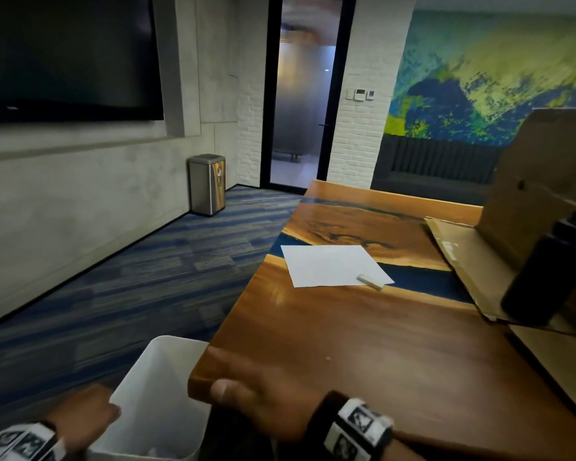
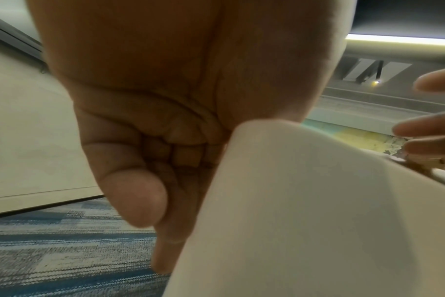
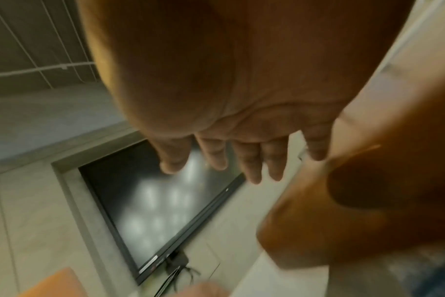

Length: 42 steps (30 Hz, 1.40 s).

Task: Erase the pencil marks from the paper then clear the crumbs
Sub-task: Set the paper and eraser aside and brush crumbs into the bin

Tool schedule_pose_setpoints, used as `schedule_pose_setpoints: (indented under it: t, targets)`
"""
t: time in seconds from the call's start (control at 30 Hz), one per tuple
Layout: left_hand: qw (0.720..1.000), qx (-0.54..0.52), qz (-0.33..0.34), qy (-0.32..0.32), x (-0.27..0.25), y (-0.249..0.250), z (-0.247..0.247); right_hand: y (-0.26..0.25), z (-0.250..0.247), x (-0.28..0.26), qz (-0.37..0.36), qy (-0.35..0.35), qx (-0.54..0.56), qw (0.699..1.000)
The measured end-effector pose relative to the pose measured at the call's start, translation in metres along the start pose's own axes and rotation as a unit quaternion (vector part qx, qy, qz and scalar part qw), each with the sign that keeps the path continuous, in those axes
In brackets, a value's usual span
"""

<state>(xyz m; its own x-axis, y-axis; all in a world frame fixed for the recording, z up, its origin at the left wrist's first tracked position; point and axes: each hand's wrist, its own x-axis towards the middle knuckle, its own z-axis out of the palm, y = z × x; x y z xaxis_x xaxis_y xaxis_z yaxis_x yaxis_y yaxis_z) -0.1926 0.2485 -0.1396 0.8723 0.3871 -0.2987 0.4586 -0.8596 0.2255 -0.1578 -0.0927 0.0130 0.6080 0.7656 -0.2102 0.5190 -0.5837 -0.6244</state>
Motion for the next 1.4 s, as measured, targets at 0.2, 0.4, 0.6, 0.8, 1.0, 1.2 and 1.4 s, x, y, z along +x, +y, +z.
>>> schedule_pose_setpoints:
  t: [0.2, 0.4, 0.6, 0.8, 1.0, 1.2, 1.4]
  targets:
    - [0.998, 0.032, -0.014, -0.043, 0.034, -0.041, 0.030, 0.118, -0.098, 0.002, 0.378, -0.014, -0.266, 0.887]
    - [0.996, 0.061, -0.019, -0.054, 0.013, -0.008, 0.021, 0.093, -0.048, 0.052, 0.403, -0.019, -0.203, 0.892]
    - [0.998, 0.051, 0.002, -0.022, 0.015, -0.008, 0.022, 0.003, -0.013, 0.101, 0.051, -0.122, -0.170, 0.977]
    - [0.998, 0.055, -0.036, -0.026, 0.002, -0.006, 0.014, 0.061, -0.052, 0.132, 0.303, -0.034, -0.257, 0.917]
    - [0.998, 0.042, -0.033, -0.046, 0.008, -0.001, 0.019, 0.006, -0.024, 0.092, -0.020, -0.133, -0.258, 0.957]
    - [0.998, 0.020, -0.037, -0.050, 0.004, -0.011, 0.023, 0.075, -0.088, 0.037, 0.176, 0.010, -0.252, 0.952]
    - [0.998, 0.012, -0.039, -0.056, 0.003, -0.015, 0.043, 0.104, -0.010, 0.017, 0.243, 0.012, -0.206, 0.948]
